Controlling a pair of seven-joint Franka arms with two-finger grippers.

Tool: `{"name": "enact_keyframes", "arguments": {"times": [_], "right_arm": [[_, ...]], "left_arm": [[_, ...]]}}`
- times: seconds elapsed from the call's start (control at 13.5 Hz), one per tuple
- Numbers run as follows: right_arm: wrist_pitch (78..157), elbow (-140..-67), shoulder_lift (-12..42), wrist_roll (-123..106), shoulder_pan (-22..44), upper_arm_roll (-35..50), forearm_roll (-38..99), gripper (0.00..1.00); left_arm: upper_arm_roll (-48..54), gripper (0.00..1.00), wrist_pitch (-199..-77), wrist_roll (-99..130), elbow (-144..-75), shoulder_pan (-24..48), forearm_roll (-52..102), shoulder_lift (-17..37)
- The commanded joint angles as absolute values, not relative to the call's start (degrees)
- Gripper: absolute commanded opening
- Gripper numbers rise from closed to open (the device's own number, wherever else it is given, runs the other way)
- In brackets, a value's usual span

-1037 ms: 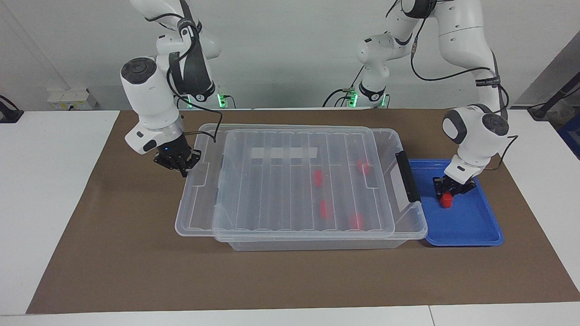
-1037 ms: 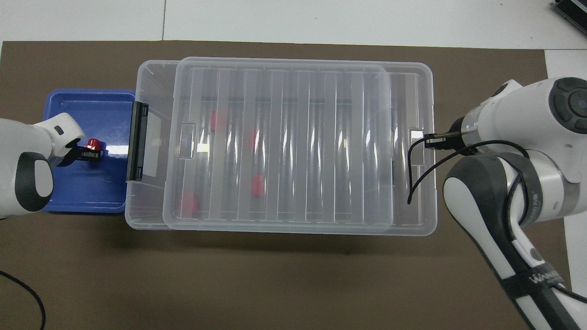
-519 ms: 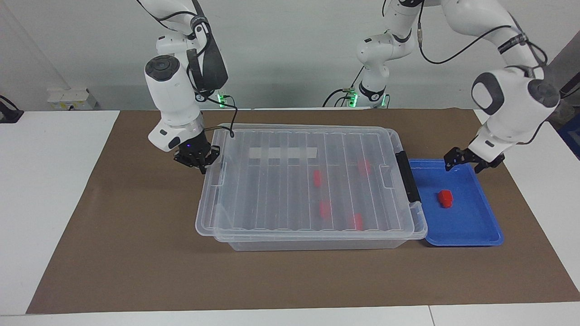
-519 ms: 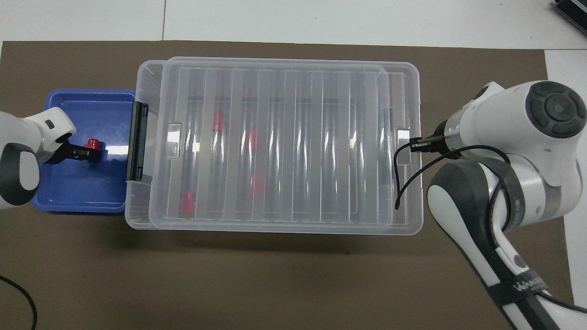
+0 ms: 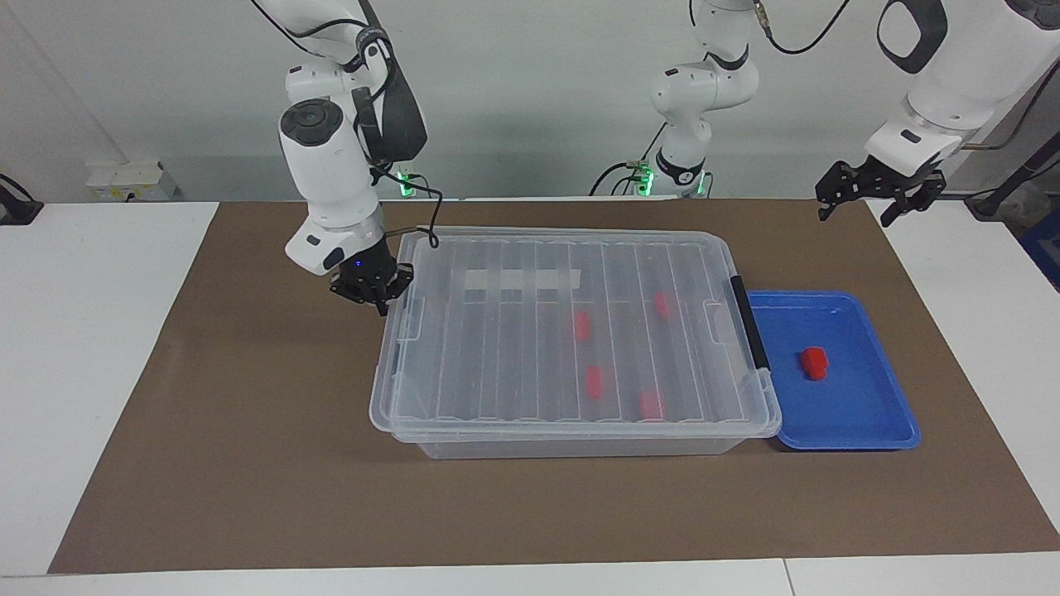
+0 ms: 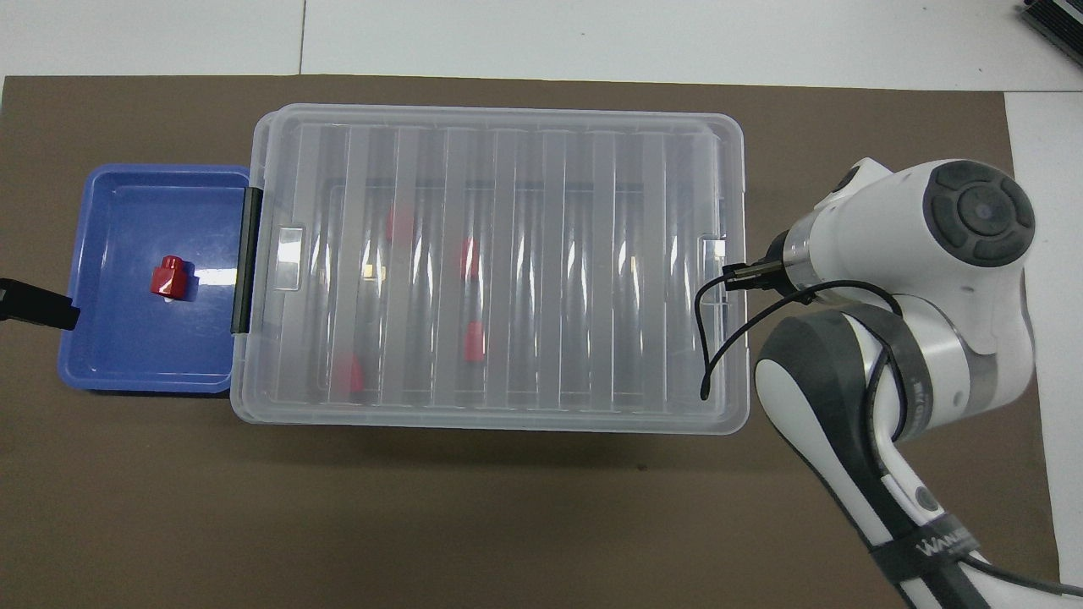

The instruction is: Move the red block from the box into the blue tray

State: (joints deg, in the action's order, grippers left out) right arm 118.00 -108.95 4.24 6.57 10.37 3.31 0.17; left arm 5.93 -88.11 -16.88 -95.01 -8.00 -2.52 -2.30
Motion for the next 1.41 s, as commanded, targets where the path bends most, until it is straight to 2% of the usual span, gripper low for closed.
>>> {"name": "enact_keyframes", "arguments": {"times": [0.0,0.15,0.37,0.89,0.96,1.04,1.19,1.33], "right_arm": [[119.27,-110.21,3.43,6.24,10.37,3.6,1.58,0.0],[120.23,-110.21,3.43,6.24,10.37,3.6,1.58,0.0],[120.41,-110.21,3.43,6.24,11.07,3.69,1.58,0.0],[119.1,-109.51,1.42,6.15,9.15,2.99,1.67,0.0],[118.22,-109.6,0.62,6.15,7.57,2.99,1.67,0.6],[116.91,-109.51,-0.08,6.33,6.17,2.99,1.67,1.0],[114.97,-109.25,-1.66,6.41,3.44,2.99,1.58,1.0],[110.42,-105.84,-2.2,7.03,1.33,2.81,1.32,1.0]], "left_arm": [[5.45,1.0,-90.08,-16.17,-97.2,-5.28,-2.9,-2.99],[4.66,1.0,-93.68,-16.17,-99.83,-2.38,-2.9,-3.77],[0.89,1.0,-93.95,-9.53,-100.28,3.24,-2.9,-4.04],[0.62,1.0,-93.87,-8.0,-100.02,3.08,-2.9,-4.04],[0.62,1.0,-93.87,-7.91,-99.58,3.16,-2.9,-3.87],[0.62,1.0,-93.78,-8.0,-98.71,3.16,-2.9,-3.78],[0.53,1.0,-93.52,-8.0,-97.65,2.9,-2.9,-3.69],[0.44,1.0,-94.04,-8.0,-98.52,2.9,-2.9,-3.96]]}}
